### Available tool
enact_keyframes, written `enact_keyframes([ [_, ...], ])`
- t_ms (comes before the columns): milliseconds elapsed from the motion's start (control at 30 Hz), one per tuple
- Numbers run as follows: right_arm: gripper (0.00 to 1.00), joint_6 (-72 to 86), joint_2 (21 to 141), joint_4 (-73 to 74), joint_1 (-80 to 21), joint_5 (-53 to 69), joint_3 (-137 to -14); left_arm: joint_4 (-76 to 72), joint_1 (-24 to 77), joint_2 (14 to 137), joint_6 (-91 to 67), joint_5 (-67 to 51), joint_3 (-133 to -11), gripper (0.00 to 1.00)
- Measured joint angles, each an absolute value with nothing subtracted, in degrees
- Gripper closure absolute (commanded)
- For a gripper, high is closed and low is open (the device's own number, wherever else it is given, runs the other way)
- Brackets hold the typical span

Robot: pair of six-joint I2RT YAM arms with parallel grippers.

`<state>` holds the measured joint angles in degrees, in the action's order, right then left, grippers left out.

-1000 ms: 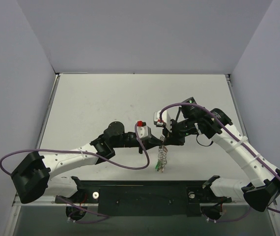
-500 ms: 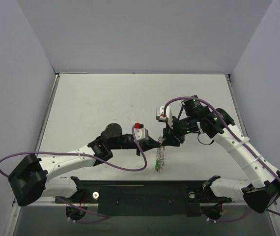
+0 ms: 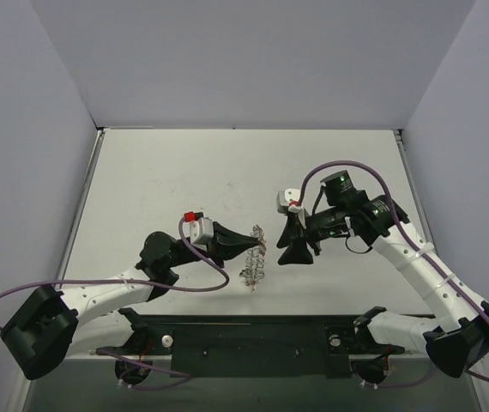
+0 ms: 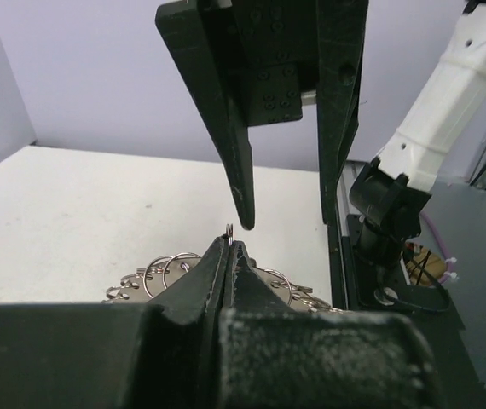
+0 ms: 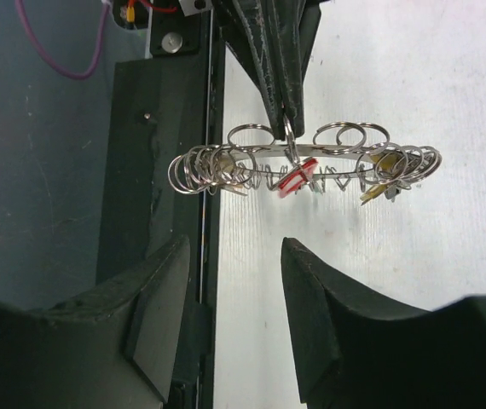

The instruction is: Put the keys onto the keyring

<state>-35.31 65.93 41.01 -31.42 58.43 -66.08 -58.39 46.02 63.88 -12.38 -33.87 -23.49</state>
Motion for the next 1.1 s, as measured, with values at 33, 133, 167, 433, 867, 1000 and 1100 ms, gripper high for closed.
enact_keyframes([
  [33,0.57,-34.94,65.93,40.12,-31.42,59.07,-66.08,-60.2,45.6,63.86,-13.58,-34.17,-23.16,1.0],
  [133,0.57,-32.53,66.22,36.58,-31.42,60.66,-66.08,-64.38,45.1,63.86,-16.53,-34.98,-22.92,1.0],
  [167,0.57,-31.27,66.43,34.98,-31.42,61.06,-66.08,-65.65,44.99,63.86,-17.39,-35.29,-22.92,1.0],
  [433,0.59,-22.2,67.94,24.36,-31.42,62.46,-66.08,-69.67,44.99,63.83,-20.49,-36.73,-22.9,1.0],
  [867,0.91,-16.03,67.94,19.44,-31.48,65.84,-65.01,-70.65,44.8,63.22,-20.86,-36.88,-22.2,1.0],
  [1000,0.99,-15.66,67.94,19.0,-31.59,66.63,-64.99,-70.96,44.62,62.98,-20.86,-36.91,-22.11,1.0],
  [1100,1.0,-15.4,67.94,18.9,-31.64,67.09,-64.99,-71.07,44.51,62.85,-20.86,-36.91,-22.09,1.0],
])
